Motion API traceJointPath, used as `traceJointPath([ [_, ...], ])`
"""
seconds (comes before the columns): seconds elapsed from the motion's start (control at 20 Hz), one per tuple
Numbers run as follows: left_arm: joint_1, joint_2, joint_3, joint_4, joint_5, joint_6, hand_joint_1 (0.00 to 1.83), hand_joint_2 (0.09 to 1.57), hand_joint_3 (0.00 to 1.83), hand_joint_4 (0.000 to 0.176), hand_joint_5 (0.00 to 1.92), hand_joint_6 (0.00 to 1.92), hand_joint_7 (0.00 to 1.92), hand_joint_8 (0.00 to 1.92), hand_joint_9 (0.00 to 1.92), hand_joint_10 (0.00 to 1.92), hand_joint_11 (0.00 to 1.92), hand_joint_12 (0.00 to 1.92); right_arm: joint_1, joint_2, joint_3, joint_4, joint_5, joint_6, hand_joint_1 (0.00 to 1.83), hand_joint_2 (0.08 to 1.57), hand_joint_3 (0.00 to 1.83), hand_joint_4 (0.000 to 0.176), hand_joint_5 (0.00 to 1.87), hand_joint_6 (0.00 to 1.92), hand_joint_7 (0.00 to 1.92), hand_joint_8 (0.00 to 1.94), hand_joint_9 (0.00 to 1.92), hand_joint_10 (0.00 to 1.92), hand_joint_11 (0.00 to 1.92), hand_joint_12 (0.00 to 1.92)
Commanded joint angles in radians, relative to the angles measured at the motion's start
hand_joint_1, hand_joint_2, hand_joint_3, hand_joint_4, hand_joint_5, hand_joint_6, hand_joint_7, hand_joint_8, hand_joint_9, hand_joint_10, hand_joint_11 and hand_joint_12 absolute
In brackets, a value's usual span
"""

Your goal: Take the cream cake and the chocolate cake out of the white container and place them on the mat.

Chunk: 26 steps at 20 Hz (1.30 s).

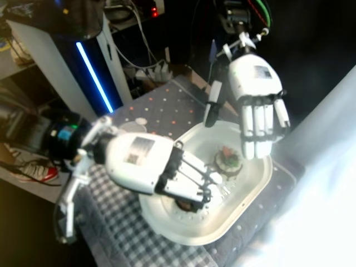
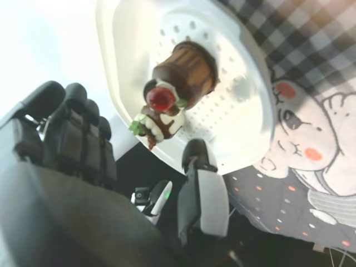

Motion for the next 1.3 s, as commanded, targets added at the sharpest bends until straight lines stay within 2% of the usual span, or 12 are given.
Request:
traceJointPath([
  [0.0,-0.002,-0.007,0.006,0.000,-0.092,-0.002,0.87,0.86,0.00,0.000,0.39,0.01,0.43,0.02,0.46,0.18,0.03,1.42,0.018,-0.009,0.007,-0.011,0.095,-0.005,0.81,0.85,0.00,0.000,0.49,0.00,0.53,0.00,0.48,0.25,0.08,1.37],
  [0.1,0.004,-0.022,0.020,-0.009,-0.078,-0.002,0.90,0.85,0.00,0.000,0.39,0.01,0.43,0.01,0.45,0.18,0.03,1.41,0.018,-0.019,0.022,0.001,0.079,-0.005,0.85,0.84,0.00,0.000,0.50,0.00,0.53,0.00,0.51,0.17,0.07,1.37],
  [0.8,0.037,-0.118,0.116,-0.068,-0.026,-0.002,0.92,0.91,0.01,0.000,0.42,0.00,0.48,0.01,0.45,0.27,0.03,1.41,0.017,-0.045,0.046,0.032,0.047,-0.005,0.94,0.87,0.00,0.000,0.63,0.03,0.68,0.04,0.64,0.17,0.15,1.33],
  [0.85,0.039,-0.123,0.121,-0.071,-0.024,-0.002,0.93,0.92,0.01,0.000,0.43,0.01,0.49,0.01,0.45,0.27,0.04,1.39,0.017,-0.050,0.049,0.032,0.044,-0.005,0.95,0.88,0.00,0.000,0.66,0.03,0.72,0.04,0.67,0.21,0.18,1.37],
  [0.9,0.041,-0.131,0.130,-0.074,-0.019,-0.002,1.00,0.99,0.02,0.000,0.48,0.02,0.52,0.02,0.49,0.26,0.07,1.37,0.017,-0.056,0.052,0.032,0.042,-0.005,0.99,0.94,0.00,0.000,0.81,0.01,0.86,0.05,0.65,0.62,0.27,1.52],
  [0.95,0.041,-0.133,0.132,-0.074,-0.018,-0.002,1.00,0.99,0.02,0.000,0.48,0.02,0.52,0.02,0.49,0.26,0.07,1.37,0.017,-0.057,0.052,0.032,0.042,-0.005,0.99,0.94,0.00,0.000,0.81,0.01,0.86,0.05,0.65,0.62,0.27,1.52],
  [1.0,0.042,-0.138,0.137,-0.074,-0.015,-0.002,1.15,1.08,0.00,0.000,0.62,0.02,0.62,0.03,0.52,0.44,0.15,1.41,0.017,-0.059,0.053,0.032,0.041,-0.005,1.11,1.03,0.00,0.000,0.96,0.04,1.01,0.09,0.74,0.80,0.43,1.56],
  [1.05,0.043,-0.144,0.143,-0.074,-0.012,-0.002,1.15,1.08,0.00,0.000,0.62,0.02,0.62,0.03,0.52,0.44,0.15,1.41,0.017,-0.060,0.054,0.032,0.040,-0.005,1.11,1.03,0.00,0.000,0.96,0.04,1.01,0.09,0.74,0.80,0.43,1.56],
  [1.1,0.043,-0.150,0.148,-0.074,-0.009,-0.003,1.22,1.14,0.01,0.000,0.69,0.03,0.67,0.03,0.53,0.55,0.24,1.42,0.017,-0.061,0.054,0.032,0.040,-0.005,1.21,1.07,0.01,0.000,1.05,0.63,1.01,0.82,0.81,0.91,0.55,1.58],
  [1.15,0.046,-0.155,0.154,-0.076,-0.008,-0.003,1.29,1.17,0.01,0.000,0.74,0.04,0.70,0.04,0.56,0.61,0.33,1.40,0.017,-0.061,0.055,0.032,0.040,-0.005,1.22,1.11,0.01,0.002,1.02,0.90,0.95,1.01,0.84,0.89,0.56,1.54],
  [1.2,0.049,-0.158,0.158,-0.079,-0.007,-0.003,1.30,1.27,0.00,0.000,0.69,1.10,0.60,1.19,0.70,1.36,0.44,1.42,0.017,-0.062,0.055,0.032,0.040,-0.005,1.33,1.14,0.00,0.000,0.96,1.02,0.90,0.99,0.83,1.26,0.57,1.52],
  [1.25,0.053,-0.161,0.162,-0.084,-0.007,-0.003,1.30,1.28,0.00,0.000,0.62,1.35,0.60,1.44,0.70,1.58,0.48,1.47,0.017,-0.063,0.055,0.032,0.040,-0.005,1.36,1.14,0.00,0.000,0.96,1.03,0.88,1.00,0.82,1.35,0.60,1.53],
])
